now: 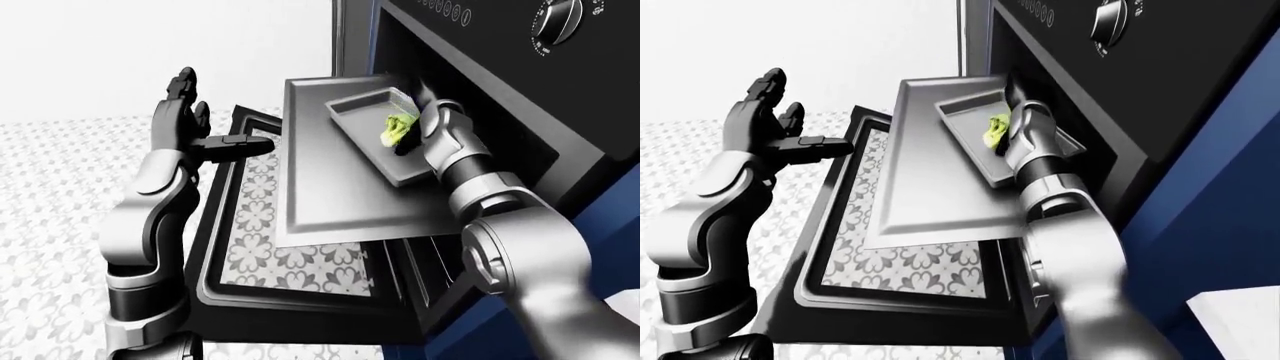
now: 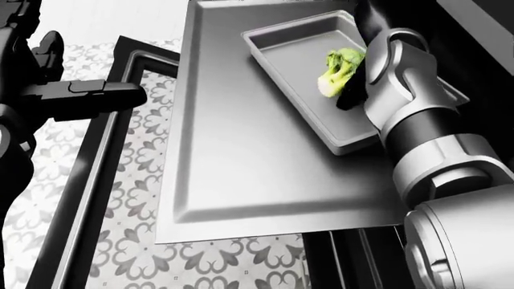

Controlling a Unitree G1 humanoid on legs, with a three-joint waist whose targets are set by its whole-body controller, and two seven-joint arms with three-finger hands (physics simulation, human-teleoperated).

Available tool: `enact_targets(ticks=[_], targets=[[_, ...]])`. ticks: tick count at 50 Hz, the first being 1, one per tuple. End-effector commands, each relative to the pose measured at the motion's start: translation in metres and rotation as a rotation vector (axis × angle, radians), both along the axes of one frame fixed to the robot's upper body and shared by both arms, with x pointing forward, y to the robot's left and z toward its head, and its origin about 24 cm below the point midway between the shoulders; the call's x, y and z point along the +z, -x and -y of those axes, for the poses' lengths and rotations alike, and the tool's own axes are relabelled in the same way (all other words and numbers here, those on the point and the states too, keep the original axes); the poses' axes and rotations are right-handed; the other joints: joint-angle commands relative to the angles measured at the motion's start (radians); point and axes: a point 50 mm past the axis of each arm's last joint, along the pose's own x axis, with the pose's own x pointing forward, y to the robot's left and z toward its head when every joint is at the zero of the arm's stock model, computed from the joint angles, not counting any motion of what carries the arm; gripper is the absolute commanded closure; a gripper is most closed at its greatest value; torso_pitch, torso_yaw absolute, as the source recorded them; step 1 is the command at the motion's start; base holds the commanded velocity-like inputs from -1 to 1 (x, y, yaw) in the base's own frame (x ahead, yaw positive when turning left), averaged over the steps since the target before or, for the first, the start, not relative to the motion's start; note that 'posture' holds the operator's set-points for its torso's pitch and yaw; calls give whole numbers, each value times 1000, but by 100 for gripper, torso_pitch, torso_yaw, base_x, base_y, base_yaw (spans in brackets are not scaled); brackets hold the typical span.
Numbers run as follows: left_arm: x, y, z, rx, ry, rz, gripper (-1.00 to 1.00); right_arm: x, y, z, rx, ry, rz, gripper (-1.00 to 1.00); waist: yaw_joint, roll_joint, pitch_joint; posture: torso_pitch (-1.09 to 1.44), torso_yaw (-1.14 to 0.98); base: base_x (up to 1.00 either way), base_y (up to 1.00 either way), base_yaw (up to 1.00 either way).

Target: Place the broccoli on the top rack of the oven.

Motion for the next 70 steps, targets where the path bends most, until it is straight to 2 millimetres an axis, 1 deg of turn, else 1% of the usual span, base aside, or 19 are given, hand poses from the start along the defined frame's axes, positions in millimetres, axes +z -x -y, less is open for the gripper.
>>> enact_targets(ticks=[1,7,15,19,20,21,26,31,32,37,38,39,42,46,50,56,59,64,70], targets=[[20,4,0,2,-8,97,-100,28,-1,-4,17,12,98,-100,0,1,-31,0,0,0,0,0],[19,4,0,3,-8,96,-100,26,-1,-4,18,9,96,-100,0,0,-32,0,0,0,0,0],[21,4,-1,3,-18,96,-100,28,-1,-6,30,-32,93,-100,1,0,-32,0,0,0,0,0],[22,3,-2,7,-25,96,-100,33,-1,-7,48,-101,94,-100,0,0,-32,0,0,0,0,0],[22,2,-2,8,-27,95,-100,34,-1,-9,63,-210,76,-100,0,0,-31,0,0,0,0,0],[23,2,-2,9,-28,95,-100,35,-1,-10,69,-257,70,-100,0,0,-32,0,0,0,0,0],[26,1,0,7,-39,97,-100,48,-1,-18,117,-379,50,-100,-2,0,-31,0,0,0,0,0],[31,-4,-2,16,-52,100,-100,57,0,-32,197,-576,0,-100,-3,0,-28,0,0,0,0,0],[32,-5,-2,13,-60,103,-100,58,1,-39,240,-714,-31,-100,-3,0,-28,0,0,0,0,0],[37,-12,-5,28,-67,104,-100,66,5,-52,288,-777,-37,-100,-4,1,-27,0,0,0,0,0],[39,-13,-6,33,-72,107,-100,69,6,-56,308,-814,-37,-100,-4,1,-27,0,0,0,0,0],[42,-14,-6,39,-75,110,-100,72,7,-59,316,-799,-32,-100,-4,2,-27,0,0,0,0,0],[47,-18,-8,55,-85,116,-100,76,10,-65,342,-881,-24,-100,-3,2,-25,0,0,0,0,0],[52,-19,-12,78,-99,122,-100,80,15,-69,356,-922,4,-100,-2,2,-23,0,0,0,0,0],[59,-16,-16,105,-120,136,-100,86,24,-78,395,-924,51,-100,-2,3,-22,0,0,0,0,0],[70,-9,-17,111,-138,156,-100,105,39,-84,437,-894,135,-100,-3,6,-18,0,0,0,0,0],[77,-5,-17,117,-147,178,-100,115,44,-85,456,-893,183,-100,-3,6,-15,0,0,0,0,0],[91,1,-18,142,-160,256,-100,124,50,-89,493,-860,241,-100,-5,6,-12,0,0,0,0,0],[102,4,-17,152,-154,313,-100,140,58,-91,530,-824,319,-100,-6,7,-10,0,0,0,0,0]])
